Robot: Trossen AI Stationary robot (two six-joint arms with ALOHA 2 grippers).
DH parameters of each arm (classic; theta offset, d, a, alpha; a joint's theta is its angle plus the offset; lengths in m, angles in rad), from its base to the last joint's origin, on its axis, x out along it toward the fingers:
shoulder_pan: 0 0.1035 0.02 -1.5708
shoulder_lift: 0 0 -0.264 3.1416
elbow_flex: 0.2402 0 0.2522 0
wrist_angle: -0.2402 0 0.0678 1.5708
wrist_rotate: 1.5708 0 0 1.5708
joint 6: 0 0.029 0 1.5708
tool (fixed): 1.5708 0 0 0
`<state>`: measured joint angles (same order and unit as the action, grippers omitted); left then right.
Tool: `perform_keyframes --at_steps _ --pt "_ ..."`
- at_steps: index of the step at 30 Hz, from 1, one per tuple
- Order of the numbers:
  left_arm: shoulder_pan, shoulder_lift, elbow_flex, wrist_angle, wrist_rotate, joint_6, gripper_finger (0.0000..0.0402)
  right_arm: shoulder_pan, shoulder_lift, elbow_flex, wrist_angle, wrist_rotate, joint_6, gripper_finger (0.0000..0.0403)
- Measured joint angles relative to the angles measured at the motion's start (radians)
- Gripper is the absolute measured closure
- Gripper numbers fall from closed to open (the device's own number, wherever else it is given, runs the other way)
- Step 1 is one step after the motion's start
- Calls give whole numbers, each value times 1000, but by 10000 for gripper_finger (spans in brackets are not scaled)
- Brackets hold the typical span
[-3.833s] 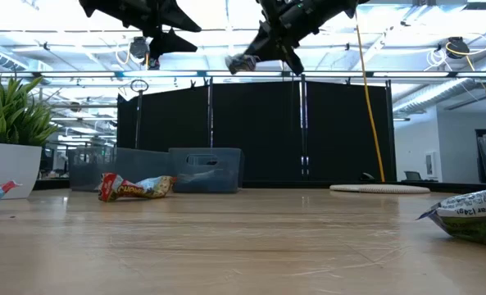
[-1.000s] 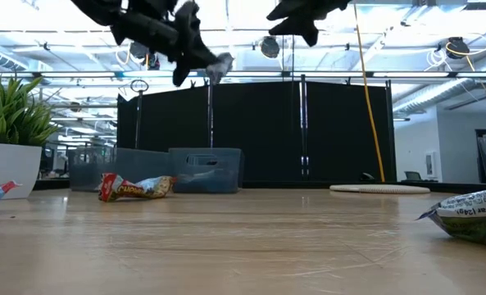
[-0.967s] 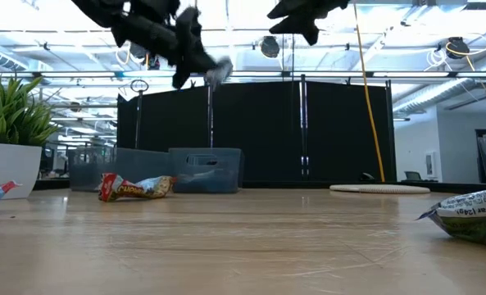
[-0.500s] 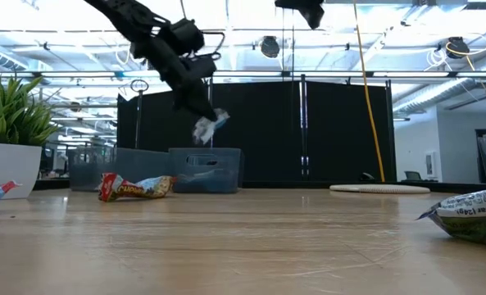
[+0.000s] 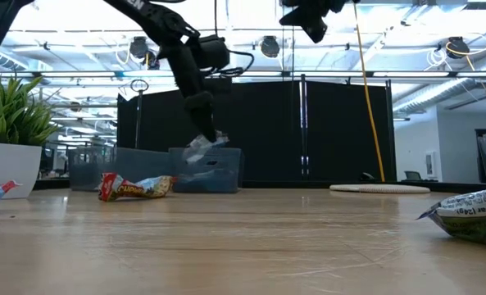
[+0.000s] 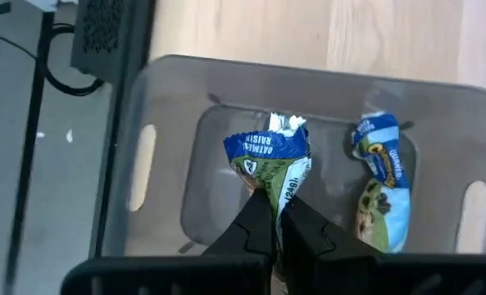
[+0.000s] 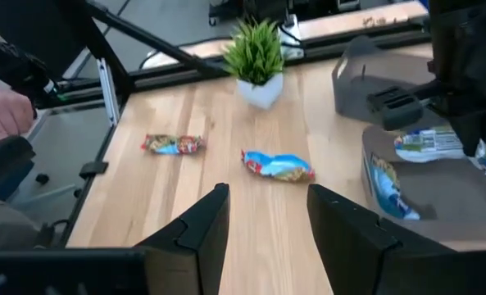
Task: Pick and place Granola Bars by type
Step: Put the blue granola bar into the top right black transparent bin
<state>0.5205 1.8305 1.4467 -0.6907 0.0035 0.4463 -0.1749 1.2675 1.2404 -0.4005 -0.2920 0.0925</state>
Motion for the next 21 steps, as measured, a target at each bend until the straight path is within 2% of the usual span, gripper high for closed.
perform_keyframes --at_steps 11,21 --pt "-40 94 1 -16 -52 31 394 15 -2 -77 29 -1 43 248" --pt "-46 129 1 -22 -57 49 394 92 -2 -80 29 4 -18 248"
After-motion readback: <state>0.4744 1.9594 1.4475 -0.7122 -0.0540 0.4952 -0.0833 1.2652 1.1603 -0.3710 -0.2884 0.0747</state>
